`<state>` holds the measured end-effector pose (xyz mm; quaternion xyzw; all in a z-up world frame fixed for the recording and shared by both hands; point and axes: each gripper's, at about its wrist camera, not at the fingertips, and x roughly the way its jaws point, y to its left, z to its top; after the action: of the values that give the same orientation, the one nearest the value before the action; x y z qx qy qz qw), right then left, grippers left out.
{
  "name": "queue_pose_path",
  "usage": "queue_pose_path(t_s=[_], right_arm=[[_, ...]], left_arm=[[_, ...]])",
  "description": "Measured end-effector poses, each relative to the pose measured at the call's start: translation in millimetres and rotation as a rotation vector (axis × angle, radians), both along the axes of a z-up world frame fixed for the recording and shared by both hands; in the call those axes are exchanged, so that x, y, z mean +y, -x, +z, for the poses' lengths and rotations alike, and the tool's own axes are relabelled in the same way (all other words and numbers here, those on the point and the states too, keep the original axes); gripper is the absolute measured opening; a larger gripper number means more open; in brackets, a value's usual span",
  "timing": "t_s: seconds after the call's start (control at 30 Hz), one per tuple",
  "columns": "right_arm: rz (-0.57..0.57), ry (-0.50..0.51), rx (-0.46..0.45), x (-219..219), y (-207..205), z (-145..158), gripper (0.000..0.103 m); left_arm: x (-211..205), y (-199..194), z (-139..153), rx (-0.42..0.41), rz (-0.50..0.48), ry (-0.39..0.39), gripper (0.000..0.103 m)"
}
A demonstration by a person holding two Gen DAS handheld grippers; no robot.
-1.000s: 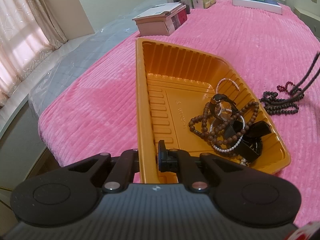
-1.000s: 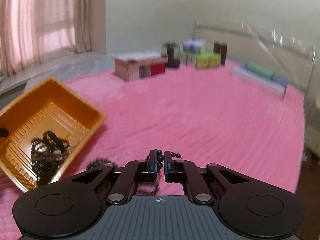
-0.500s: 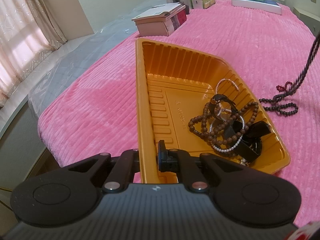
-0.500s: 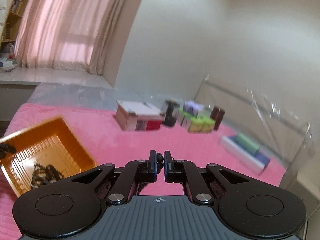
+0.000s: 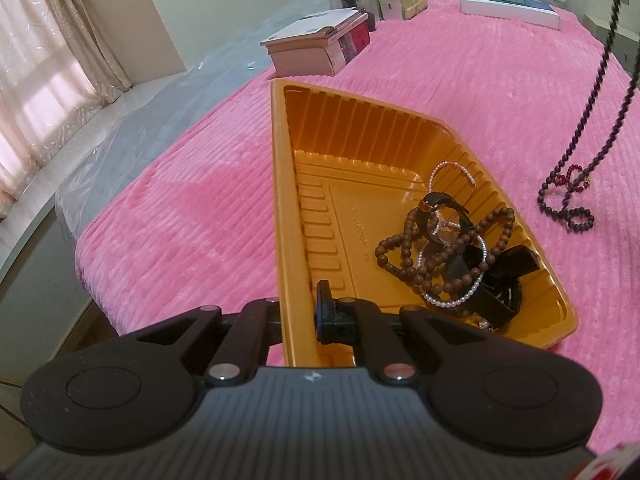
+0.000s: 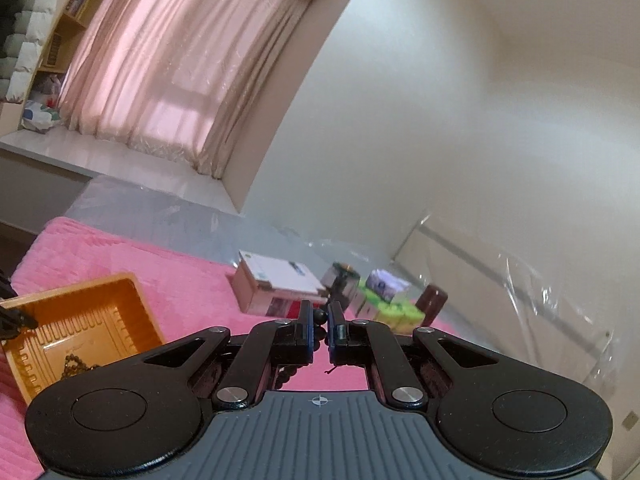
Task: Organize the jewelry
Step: 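Lift the dark bead strand high and swing it over the tray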
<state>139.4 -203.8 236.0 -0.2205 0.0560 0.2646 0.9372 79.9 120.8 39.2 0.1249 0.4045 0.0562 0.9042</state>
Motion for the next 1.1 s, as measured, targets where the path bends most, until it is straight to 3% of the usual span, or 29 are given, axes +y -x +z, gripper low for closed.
queue_pose_path(t_s=[0.4,1.1], right_arm=[[0.085,0.029,-0.096,25,4,42,0.007],[0.197,0.100,-0.276,97,-17,83,0.007]], left_arm=[[2,0,-1,0.001,-0.002,0.006,0.004],[4,1,-3,0.000,-0.002,0.016,0.005]])
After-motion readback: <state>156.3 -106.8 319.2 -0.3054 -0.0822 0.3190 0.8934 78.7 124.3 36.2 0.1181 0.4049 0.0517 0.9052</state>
